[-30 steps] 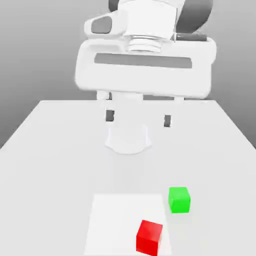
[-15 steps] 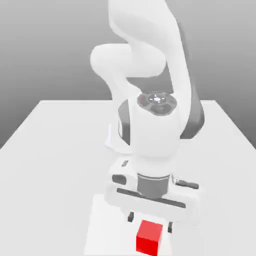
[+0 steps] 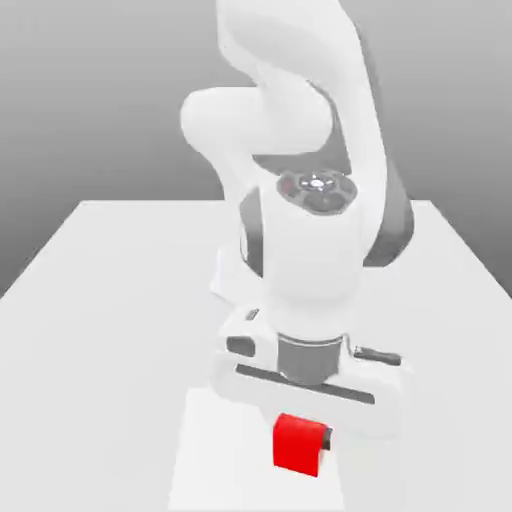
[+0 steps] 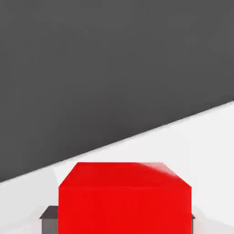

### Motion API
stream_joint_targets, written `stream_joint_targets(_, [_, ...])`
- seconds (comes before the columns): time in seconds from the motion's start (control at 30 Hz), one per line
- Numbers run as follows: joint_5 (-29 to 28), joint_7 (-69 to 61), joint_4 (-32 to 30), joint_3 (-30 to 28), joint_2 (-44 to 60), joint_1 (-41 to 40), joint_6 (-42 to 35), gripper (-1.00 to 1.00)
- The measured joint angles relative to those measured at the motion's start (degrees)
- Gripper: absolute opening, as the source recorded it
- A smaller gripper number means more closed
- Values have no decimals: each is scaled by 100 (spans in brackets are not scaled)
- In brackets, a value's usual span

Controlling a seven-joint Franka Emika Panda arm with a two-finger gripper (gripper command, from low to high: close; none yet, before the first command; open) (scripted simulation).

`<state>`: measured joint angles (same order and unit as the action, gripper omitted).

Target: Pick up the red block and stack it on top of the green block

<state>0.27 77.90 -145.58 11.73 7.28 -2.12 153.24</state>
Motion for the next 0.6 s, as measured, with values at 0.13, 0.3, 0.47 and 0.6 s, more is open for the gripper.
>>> stream_joint_targets(0.13, [491, 839, -564, 284, -692, 436, -80, -100])
stream_joint_targets(0.3, [713, 2186, -1312, 546, -1429, 729, -79, -100])
stream_joint_targets(0.47, [486, 3052, -1645, 788, -1486, 661, 175, -100])
stream_joint_targets(0.6, [103, 3350, -1628, 816, -1071, 536, 566, -100])
